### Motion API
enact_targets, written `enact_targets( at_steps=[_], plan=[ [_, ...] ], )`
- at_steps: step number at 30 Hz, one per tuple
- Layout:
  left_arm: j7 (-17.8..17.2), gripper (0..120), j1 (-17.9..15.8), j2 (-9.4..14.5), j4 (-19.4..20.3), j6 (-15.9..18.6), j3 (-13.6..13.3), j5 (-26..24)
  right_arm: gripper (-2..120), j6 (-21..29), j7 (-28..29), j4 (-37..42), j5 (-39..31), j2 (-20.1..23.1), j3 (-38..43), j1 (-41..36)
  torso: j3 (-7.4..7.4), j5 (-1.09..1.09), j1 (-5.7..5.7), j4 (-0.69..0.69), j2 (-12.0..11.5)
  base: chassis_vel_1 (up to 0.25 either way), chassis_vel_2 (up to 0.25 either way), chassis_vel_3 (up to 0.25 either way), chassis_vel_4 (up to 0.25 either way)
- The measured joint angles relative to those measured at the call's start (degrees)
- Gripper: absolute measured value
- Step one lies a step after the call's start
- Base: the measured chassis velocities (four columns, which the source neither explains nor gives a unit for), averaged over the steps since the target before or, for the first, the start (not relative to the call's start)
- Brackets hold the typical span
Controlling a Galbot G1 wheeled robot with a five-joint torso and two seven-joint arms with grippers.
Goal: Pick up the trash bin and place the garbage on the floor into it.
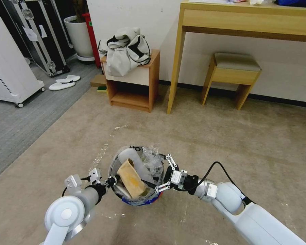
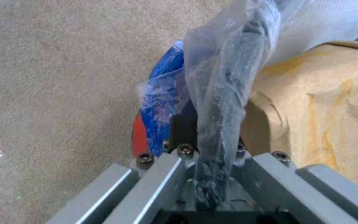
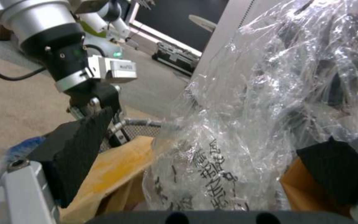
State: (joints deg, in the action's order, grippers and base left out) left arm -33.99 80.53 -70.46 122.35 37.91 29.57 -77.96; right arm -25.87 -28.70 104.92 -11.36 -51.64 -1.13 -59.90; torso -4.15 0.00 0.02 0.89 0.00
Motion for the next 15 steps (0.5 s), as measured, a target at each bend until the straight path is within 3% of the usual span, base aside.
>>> enact_targets(
  at_steps=[15],
  plan=[
    [0.4,0,0.2,-0.8,-0.1,-0.2,0.0,0.5,100,0.2,-0.4,0.4,0.1,0.0,-0.1,0.3,0.00,0.00,0.00,0.00,0.0,0.000,0.000,0.000,0.000]
  ],
)
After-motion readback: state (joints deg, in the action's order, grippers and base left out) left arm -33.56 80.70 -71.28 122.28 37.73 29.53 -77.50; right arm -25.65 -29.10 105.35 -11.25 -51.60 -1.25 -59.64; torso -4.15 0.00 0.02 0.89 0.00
